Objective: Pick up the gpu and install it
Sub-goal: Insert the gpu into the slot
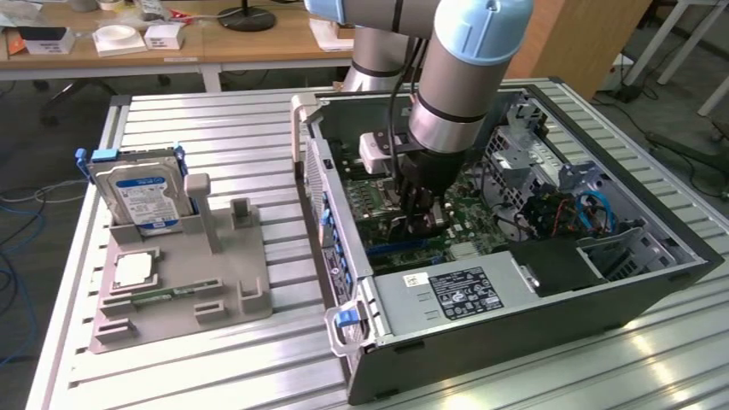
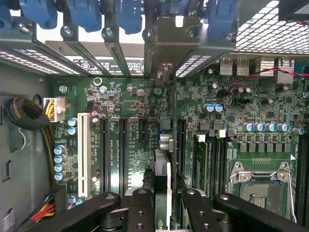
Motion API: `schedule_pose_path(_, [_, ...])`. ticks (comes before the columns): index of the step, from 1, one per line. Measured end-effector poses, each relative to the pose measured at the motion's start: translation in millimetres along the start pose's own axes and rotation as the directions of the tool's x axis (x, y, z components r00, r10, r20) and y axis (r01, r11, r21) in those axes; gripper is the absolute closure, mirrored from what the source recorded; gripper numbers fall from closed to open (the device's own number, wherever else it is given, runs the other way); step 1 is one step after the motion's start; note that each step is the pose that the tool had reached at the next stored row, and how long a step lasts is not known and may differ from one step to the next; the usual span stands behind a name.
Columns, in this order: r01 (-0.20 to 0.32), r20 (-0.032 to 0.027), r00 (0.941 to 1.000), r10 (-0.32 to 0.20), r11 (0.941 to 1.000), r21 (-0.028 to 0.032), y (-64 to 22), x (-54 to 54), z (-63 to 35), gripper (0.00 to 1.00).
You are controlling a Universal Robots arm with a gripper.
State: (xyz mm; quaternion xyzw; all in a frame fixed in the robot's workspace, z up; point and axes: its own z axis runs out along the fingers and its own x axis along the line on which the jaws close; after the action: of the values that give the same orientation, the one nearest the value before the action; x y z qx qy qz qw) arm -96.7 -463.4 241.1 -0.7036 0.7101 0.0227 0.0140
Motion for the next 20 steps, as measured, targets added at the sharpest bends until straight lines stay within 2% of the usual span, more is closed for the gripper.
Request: schedule_pose_path(20, [-0.01,0.0002,0.9999,0.01,0.9999,-0.0001,-1.2,-0.2,-3.4,0.73])
